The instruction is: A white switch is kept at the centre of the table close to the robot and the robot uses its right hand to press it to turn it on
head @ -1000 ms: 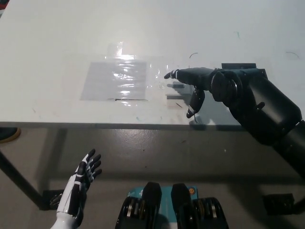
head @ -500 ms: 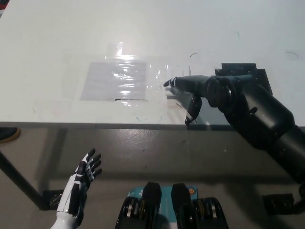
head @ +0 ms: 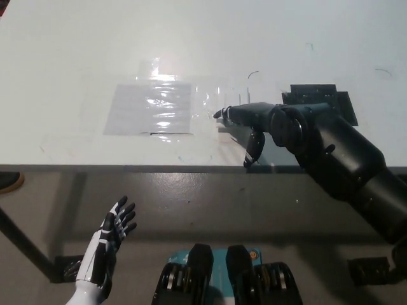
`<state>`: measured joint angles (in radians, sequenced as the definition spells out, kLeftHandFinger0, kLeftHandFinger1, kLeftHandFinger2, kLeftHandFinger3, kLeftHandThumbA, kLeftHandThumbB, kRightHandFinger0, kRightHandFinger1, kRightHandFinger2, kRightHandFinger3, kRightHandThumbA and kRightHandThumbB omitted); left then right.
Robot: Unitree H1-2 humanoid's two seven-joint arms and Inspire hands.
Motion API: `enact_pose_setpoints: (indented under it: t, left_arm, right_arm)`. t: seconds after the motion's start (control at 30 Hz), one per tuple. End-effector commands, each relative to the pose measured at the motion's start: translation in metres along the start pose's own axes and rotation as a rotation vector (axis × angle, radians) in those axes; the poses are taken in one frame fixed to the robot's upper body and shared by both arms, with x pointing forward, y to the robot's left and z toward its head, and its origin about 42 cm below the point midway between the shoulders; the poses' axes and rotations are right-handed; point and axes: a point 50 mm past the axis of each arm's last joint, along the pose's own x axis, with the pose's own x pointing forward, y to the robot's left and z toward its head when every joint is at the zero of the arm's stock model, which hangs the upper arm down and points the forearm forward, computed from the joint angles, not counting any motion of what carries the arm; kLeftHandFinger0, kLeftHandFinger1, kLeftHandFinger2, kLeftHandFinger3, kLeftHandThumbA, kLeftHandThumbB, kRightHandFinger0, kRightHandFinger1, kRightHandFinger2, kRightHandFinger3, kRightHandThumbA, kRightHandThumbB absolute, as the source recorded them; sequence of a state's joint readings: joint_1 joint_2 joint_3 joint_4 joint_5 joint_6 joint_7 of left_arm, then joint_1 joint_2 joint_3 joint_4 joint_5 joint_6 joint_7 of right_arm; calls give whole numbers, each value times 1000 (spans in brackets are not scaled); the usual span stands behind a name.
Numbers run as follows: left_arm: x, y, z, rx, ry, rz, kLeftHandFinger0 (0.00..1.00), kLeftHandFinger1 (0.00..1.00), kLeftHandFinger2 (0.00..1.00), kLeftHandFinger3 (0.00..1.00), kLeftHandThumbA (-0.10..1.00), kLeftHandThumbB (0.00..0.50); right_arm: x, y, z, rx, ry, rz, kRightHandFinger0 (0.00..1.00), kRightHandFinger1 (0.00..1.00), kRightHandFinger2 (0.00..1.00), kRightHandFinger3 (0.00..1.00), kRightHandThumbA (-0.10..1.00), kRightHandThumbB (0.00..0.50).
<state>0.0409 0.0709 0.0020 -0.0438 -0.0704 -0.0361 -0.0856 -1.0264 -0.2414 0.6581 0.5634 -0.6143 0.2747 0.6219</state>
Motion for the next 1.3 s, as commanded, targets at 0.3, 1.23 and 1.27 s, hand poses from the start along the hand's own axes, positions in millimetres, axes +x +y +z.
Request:
enact_pose_setpoints:
  t: [0.3,1.23,1.27]
  left_arm:
    - [9,-1,15,-7,-81,-10,1000,1000,1000,1000,1000,55]
    - [5,-3,11,-50,-65,25,1000,1000,1000,1000,1000,48]
    - [6,-2,12,-49,-68,27,1000,1000,1000,1000,1000,48]
  right_arm:
    - [-157,-115,-18,347,-472,-615,1000,1000,1000,1000,1000,239]
    - [-188,235,-75,1277,-482,-740,1000,1000,1000,1000,942,99]
    - [-181,238,-73,1291,-479,-735,1000,1000,1000,1000,932,89]
